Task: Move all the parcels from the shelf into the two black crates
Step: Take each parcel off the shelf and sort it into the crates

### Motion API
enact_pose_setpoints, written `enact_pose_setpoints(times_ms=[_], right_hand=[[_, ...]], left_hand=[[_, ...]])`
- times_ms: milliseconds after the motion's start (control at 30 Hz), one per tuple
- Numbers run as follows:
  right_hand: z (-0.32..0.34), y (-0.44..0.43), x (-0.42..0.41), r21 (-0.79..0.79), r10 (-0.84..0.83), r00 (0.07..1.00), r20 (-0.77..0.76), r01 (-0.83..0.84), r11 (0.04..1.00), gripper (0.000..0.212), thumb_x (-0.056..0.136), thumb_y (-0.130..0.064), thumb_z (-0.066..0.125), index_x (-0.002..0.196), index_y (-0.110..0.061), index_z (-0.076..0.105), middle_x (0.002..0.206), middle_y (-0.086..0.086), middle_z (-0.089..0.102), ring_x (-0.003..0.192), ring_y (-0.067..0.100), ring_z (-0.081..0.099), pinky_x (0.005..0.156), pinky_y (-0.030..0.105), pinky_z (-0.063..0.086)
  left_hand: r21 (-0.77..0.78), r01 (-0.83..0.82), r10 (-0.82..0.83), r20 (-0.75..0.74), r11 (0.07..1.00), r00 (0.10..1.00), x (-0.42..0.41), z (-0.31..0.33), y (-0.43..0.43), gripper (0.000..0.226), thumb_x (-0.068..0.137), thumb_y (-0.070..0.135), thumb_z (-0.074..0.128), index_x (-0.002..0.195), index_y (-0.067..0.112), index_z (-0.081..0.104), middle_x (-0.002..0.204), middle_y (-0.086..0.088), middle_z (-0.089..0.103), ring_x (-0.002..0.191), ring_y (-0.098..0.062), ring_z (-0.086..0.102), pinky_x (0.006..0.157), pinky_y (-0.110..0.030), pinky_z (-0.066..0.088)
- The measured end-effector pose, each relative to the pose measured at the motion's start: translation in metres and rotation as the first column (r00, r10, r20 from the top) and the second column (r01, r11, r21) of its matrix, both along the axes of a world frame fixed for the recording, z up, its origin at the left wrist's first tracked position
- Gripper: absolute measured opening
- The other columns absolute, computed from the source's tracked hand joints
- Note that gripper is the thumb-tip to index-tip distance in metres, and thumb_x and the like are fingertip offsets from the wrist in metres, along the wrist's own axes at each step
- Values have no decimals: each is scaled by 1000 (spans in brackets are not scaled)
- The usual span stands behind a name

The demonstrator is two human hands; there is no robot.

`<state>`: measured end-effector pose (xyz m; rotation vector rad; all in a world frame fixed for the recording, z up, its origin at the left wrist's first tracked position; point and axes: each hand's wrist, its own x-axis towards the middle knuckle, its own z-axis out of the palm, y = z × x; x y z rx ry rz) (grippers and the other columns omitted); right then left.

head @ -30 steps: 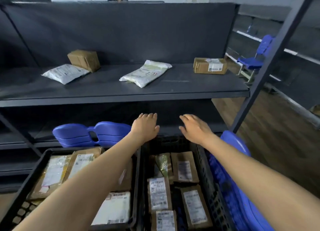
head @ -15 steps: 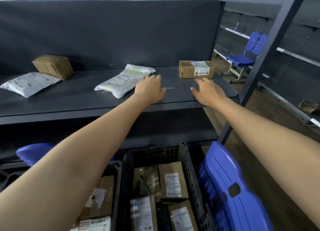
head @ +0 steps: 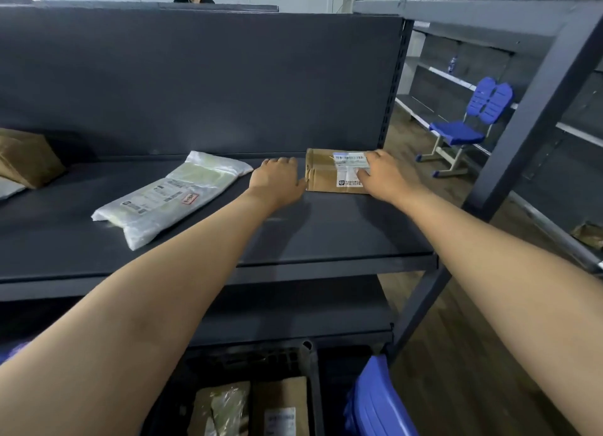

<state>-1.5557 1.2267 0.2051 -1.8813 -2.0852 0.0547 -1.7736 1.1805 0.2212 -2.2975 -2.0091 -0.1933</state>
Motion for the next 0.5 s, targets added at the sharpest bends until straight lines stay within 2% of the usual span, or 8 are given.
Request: enact_pose_setpoints(times_ms=[200,333,400,500], right_hand=[[-13,33,14,-8,-30,1000,7,30,1000,52,96,-41,41,132,-4,49,130,18,51,120,35,47,99,45,42],[-18,44,22,21,-122,991,62,121,992,58,98,-47,33,135,-4,46,136,16,50,123,35,45,92,41,41],[-23,49,25,-10,-150,988,36,151,989,61,99,-50,30,136,-4,45,134,16,52,124,35,45,94,41,40],[-30,55,26,-66,-183,980,-73,178,982,60,97,-51,32,134,-6,46,130,15,55,119,34,51,96,42,44]], left_hand=[[-35,-48,50,55,998,997,21,-17,48,51,99,43,34,131,6,46,138,-13,50,129,-33,42,100,-42,38],[-52,-102,107,105,993,989,33,-28,74,56,100,47,27,134,6,46,136,-14,52,128,-34,44,100,-41,37],[-87,-135,148,169,987,974,36,-33,85,58,99,50,25,137,10,45,133,-13,55,125,-34,48,96,-40,39],[-123,-157,185,271,980,945,37,-43,97,59,98,52,24,127,9,52,125,-13,61,115,-33,55,86,-39,42]])
